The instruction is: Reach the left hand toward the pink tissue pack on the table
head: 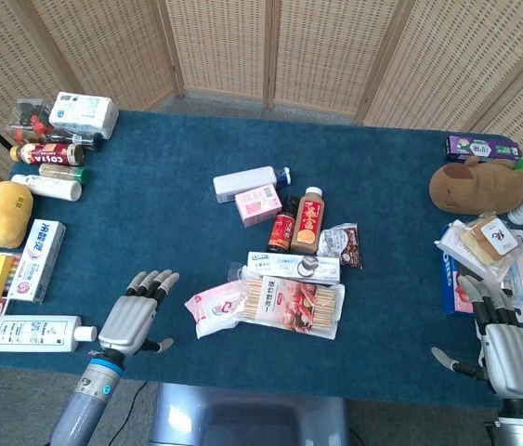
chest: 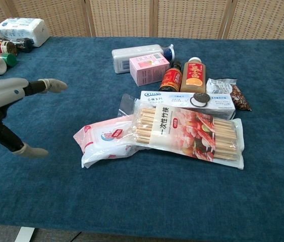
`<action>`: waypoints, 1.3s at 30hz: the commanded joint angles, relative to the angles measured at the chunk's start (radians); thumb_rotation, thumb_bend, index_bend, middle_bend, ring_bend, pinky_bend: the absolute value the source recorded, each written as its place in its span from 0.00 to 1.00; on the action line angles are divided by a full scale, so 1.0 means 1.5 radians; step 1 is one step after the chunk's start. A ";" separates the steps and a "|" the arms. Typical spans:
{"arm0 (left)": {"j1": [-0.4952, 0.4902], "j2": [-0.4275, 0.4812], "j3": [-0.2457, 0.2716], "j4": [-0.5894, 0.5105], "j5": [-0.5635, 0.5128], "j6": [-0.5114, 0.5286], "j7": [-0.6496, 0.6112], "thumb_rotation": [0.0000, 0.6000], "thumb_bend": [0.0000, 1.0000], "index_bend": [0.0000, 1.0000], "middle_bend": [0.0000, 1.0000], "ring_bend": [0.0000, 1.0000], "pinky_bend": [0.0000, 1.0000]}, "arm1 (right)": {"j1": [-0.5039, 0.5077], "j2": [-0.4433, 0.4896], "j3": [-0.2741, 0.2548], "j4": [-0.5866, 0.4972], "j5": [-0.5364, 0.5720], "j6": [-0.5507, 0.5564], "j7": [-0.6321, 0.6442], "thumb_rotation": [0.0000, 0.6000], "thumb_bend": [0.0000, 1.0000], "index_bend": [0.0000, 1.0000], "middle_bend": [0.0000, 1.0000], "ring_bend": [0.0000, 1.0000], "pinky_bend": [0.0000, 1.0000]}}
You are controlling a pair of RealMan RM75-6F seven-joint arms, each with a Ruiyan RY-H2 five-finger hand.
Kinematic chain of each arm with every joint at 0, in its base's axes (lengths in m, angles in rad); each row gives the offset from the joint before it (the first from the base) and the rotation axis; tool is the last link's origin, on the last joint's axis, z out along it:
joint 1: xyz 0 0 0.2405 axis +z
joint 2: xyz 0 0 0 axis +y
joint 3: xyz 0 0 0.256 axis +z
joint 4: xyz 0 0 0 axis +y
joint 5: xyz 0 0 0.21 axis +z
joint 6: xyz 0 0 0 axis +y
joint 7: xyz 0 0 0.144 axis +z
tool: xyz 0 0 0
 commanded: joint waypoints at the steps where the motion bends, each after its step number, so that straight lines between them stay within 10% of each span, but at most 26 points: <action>1: -0.011 -0.048 -0.007 0.032 -0.042 0.012 0.005 1.00 0.16 0.00 0.00 0.00 0.00 | 0.000 0.003 -0.003 0.001 -0.005 -0.002 0.013 1.00 0.05 0.00 0.00 0.00 0.00; 22: -0.075 -0.209 -0.077 0.175 -0.127 -0.015 -0.035 1.00 0.17 0.00 0.00 0.01 0.01 | -0.022 0.033 -0.023 0.008 -0.016 0.009 0.100 0.98 0.04 0.00 0.00 0.00 0.00; 30: -0.101 -0.260 -0.105 0.228 -0.145 -0.014 -0.046 1.00 0.32 0.32 0.19 0.45 0.57 | -0.037 0.055 -0.029 -0.005 -0.035 0.034 0.140 0.98 0.04 0.00 0.00 0.00 0.00; 39: -0.103 -0.231 -0.130 0.235 -0.155 -0.023 -0.082 1.00 0.38 0.49 0.39 0.63 0.72 | -0.051 0.070 -0.033 -0.009 -0.041 0.053 0.158 0.98 0.04 0.00 0.00 0.00 0.00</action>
